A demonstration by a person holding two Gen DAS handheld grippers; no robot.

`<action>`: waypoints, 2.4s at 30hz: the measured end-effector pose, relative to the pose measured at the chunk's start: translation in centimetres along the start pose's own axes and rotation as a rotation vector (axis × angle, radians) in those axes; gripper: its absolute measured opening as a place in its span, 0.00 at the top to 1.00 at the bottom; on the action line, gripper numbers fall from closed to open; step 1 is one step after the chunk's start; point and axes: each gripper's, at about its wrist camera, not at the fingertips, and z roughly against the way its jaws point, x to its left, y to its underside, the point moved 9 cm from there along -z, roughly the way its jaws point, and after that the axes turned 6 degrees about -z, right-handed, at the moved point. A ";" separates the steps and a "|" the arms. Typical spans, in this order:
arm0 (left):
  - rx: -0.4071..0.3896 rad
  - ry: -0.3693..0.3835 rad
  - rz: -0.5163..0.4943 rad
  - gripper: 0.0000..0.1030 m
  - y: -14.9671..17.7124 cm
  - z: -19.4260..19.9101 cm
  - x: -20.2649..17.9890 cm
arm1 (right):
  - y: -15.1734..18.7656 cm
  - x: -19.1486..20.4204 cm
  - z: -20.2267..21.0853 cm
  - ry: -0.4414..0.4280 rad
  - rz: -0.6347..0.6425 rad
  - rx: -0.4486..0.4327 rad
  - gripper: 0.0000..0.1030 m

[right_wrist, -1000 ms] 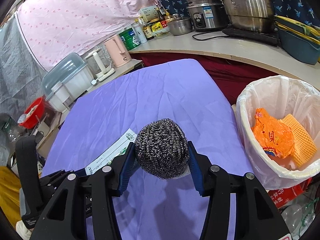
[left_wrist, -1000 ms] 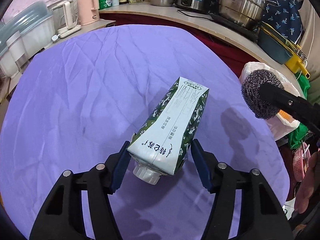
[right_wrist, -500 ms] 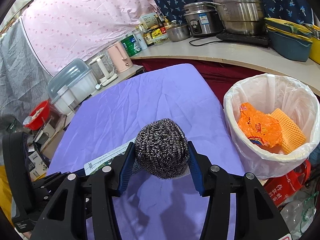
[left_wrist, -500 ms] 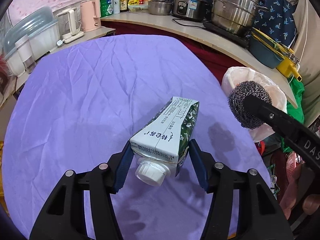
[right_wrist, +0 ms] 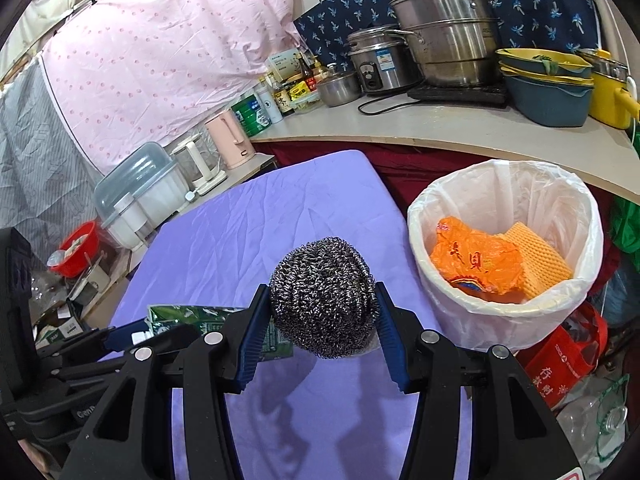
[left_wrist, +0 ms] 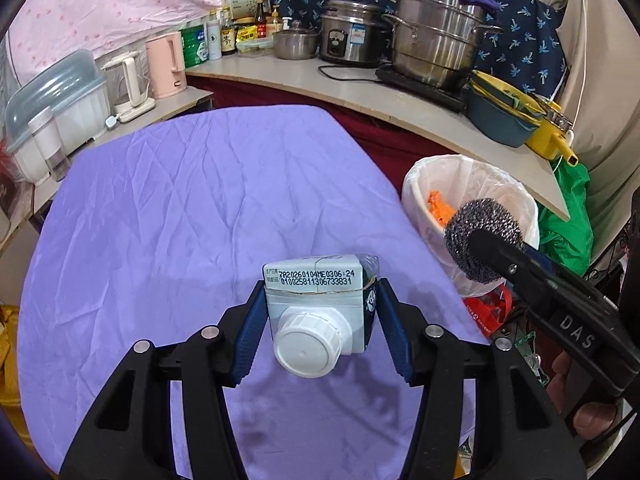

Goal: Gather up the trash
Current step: 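Lift the carton and scrubber and carry them over the bin, then open both grippers to drop the carton and scrubber into the bin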

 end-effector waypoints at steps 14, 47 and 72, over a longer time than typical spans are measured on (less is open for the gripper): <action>-0.101 0.079 -0.068 0.50 -5.7 1.5 -6.3 | -3.5 -4.8 4.1 0.069 -0.051 -0.110 0.52; -0.067 0.146 -0.147 0.50 -11.4 -6.8 -16.8 | -9.0 -16.0 2.8 0.199 -0.164 -0.168 0.52; -0.025 0.139 -0.119 0.38 -12.0 -10.8 -17.0 | -10.1 -18.4 0.3 0.230 -0.212 -0.159 0.45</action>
